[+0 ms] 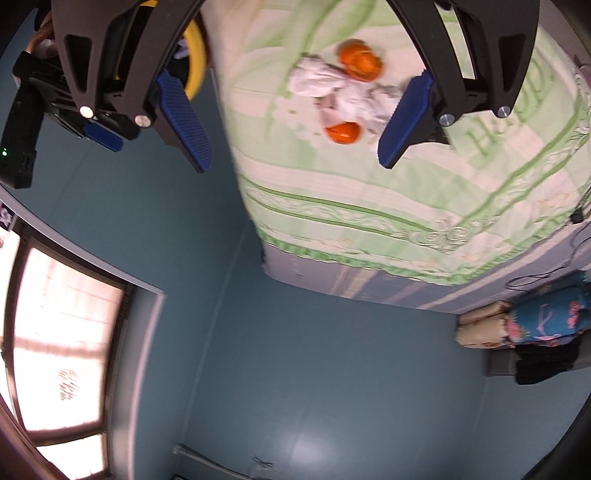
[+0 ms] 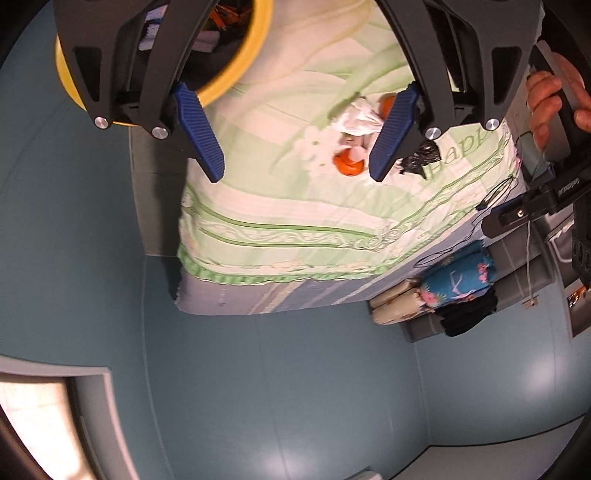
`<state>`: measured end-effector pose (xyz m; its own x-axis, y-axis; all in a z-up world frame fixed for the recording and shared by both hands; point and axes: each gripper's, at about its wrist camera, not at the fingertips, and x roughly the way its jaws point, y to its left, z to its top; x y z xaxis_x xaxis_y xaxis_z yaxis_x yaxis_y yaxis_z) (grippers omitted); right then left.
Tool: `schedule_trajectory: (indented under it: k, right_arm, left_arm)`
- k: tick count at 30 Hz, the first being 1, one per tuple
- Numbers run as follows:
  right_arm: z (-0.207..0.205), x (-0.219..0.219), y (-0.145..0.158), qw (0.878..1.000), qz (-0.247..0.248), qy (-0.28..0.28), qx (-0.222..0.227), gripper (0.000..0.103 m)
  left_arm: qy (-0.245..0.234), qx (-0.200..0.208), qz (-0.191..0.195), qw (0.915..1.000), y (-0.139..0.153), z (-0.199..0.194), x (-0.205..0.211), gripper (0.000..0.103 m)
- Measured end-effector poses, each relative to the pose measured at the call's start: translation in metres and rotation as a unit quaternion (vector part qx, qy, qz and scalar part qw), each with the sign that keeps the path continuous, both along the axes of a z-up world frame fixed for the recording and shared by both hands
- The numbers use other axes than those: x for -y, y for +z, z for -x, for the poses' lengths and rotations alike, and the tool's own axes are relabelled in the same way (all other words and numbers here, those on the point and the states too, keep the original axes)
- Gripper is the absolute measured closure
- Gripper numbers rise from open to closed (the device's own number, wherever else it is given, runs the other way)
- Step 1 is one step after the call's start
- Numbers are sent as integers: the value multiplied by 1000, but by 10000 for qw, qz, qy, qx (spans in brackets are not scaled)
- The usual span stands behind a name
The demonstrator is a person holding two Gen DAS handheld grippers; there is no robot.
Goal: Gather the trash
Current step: 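Move both grippers back over the remaining trash on the bed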
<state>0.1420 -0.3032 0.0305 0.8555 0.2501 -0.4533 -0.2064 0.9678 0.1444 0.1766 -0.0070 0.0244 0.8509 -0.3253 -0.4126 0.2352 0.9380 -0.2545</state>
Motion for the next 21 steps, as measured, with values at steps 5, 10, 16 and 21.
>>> schedule_trajectory:
  k: [5, 10, 16, 21]
  right_arm:
    - [-10, -29, -4, 9996, 62, 263, -61, 26]
    - [-22, -55, -13, 9987, 97, 458, -213, 26]
    - [-42, -81, -31, 9973, 152, 558, -447, 26]
    - [-58, -95, -51, 9955, 280, 588, -689, 26]
  left_arm:
    - [352, -82, -6, 9993, -5, -3, -34, 14]
    - [630, -252, 17, 9977, -17, -9, -61, 13]
    - [842, -533, 73, 9950, -40, -25, -88, 13]
    - [952, -803, 71, 9922, -66, -41, -104, 13]
